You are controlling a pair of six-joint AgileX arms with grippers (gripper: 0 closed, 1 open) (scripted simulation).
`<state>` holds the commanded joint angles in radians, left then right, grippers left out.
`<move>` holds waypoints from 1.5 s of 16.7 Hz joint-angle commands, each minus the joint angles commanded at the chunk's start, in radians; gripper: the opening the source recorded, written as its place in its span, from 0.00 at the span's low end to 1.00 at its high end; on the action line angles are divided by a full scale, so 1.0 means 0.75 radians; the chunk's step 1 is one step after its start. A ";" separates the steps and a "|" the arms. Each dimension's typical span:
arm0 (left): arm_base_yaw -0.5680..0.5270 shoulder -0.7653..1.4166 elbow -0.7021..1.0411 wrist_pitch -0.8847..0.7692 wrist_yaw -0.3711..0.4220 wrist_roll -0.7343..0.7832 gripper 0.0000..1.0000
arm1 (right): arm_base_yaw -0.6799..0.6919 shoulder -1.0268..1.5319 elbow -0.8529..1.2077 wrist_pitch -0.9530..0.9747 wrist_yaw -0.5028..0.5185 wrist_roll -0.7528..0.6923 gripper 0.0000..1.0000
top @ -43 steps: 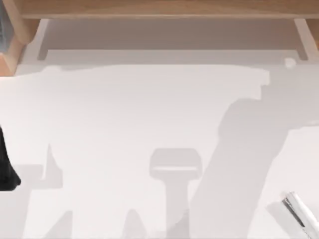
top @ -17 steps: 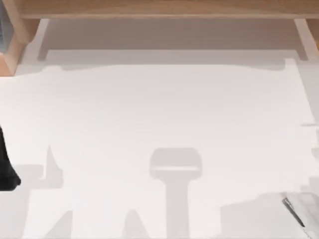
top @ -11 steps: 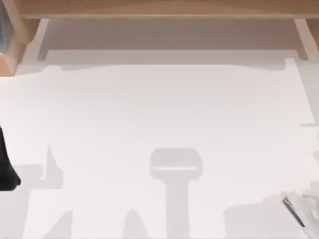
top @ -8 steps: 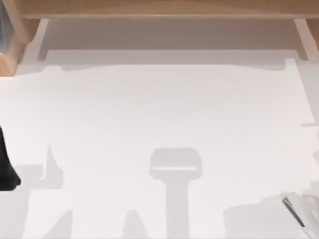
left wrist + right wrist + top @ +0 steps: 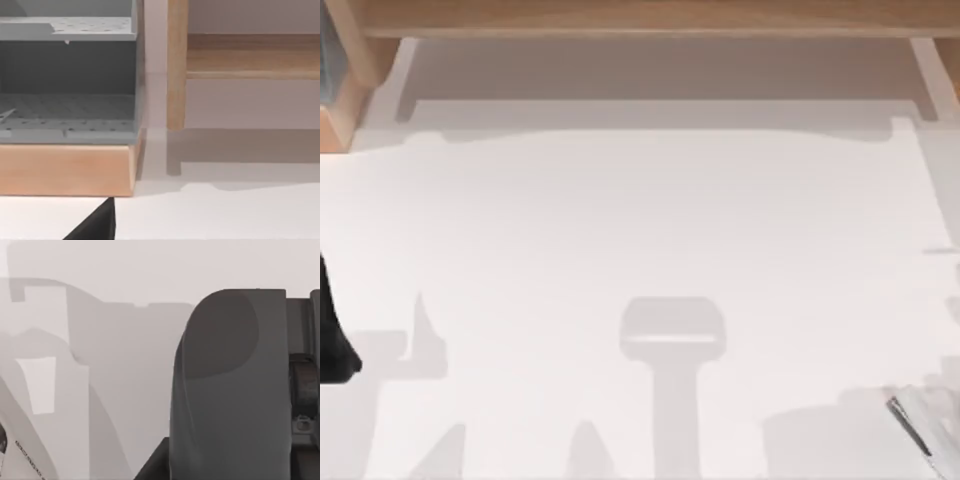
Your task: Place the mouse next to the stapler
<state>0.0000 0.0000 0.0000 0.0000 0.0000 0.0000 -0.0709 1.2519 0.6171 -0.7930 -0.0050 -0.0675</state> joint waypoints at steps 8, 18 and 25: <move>0.000 0.000 0.000 0.000 0.000 0.000 1.00 | 0.002 0.001 -0.007 0.058 0.003 0.000 0.00; 0.000 0.000 0.000 0.000 0.000 0.000 1.00 | 0.004 0.052 -0.067 0.067 0.003 0.002 0.00; 0.000 0.000 0.000 0.000 0.000 0.000 1.00 | 0.004 0.052 -0.067 0.067 0.003 0.002 0.53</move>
<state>0.0000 0.0000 0.0000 0.0000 0.0000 0.0000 -0.0676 1.2912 0.5666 -0.7429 -0.0024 -0.0663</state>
